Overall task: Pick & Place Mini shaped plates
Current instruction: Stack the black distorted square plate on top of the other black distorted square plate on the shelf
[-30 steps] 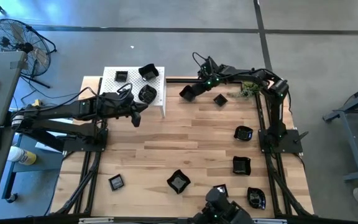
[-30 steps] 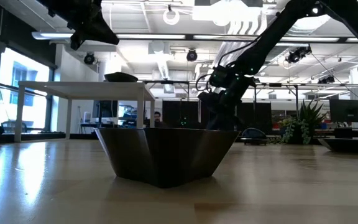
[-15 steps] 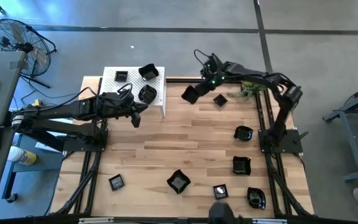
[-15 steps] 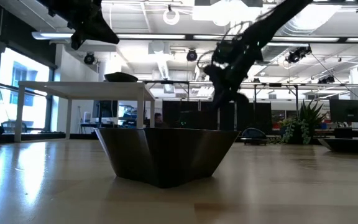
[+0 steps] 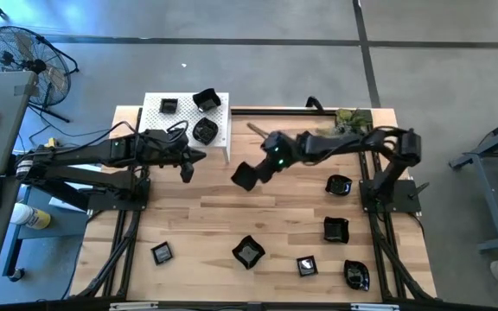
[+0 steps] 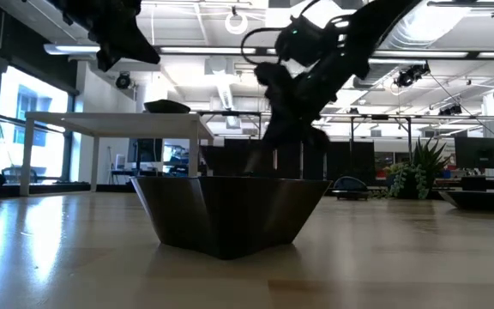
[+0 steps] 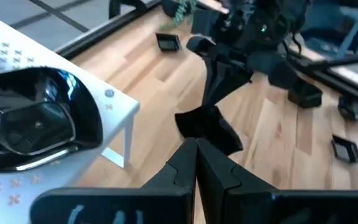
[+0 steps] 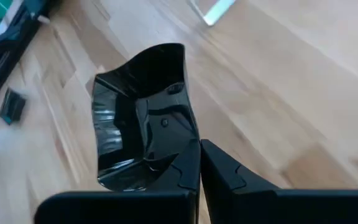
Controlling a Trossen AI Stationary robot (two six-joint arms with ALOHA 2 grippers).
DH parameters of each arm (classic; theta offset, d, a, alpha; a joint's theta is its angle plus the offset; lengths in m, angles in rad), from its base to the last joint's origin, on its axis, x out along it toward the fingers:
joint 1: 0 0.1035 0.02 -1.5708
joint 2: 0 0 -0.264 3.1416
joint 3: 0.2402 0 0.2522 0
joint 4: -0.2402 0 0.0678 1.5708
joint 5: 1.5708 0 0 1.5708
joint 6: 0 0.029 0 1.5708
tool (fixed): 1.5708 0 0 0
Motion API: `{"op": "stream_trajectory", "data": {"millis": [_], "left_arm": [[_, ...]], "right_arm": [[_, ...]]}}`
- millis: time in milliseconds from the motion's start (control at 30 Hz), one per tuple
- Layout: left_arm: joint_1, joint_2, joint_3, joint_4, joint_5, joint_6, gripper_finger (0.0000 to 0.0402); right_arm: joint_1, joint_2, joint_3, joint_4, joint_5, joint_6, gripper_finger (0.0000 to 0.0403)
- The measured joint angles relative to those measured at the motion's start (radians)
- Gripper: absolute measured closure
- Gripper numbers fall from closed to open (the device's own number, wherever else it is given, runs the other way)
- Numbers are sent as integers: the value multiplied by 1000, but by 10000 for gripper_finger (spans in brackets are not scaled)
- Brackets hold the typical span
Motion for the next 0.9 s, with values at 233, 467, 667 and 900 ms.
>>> {"op": "stream_trajectory", "data": {"millis": [233,467,667,900], "left_arm": [[0,1,0,-1,29,43,396],[0,1,0,-1,65,45,396],[0,1,0,0,68,45,396],[0,10,0,1,115,45,396]], "right_arm": [[46,186,130,14,33,3,401],[53,232,174,24,57,3,397],[52,188,173,20,62,7,351],[50,36,172,-41,37,-133,316]]}}
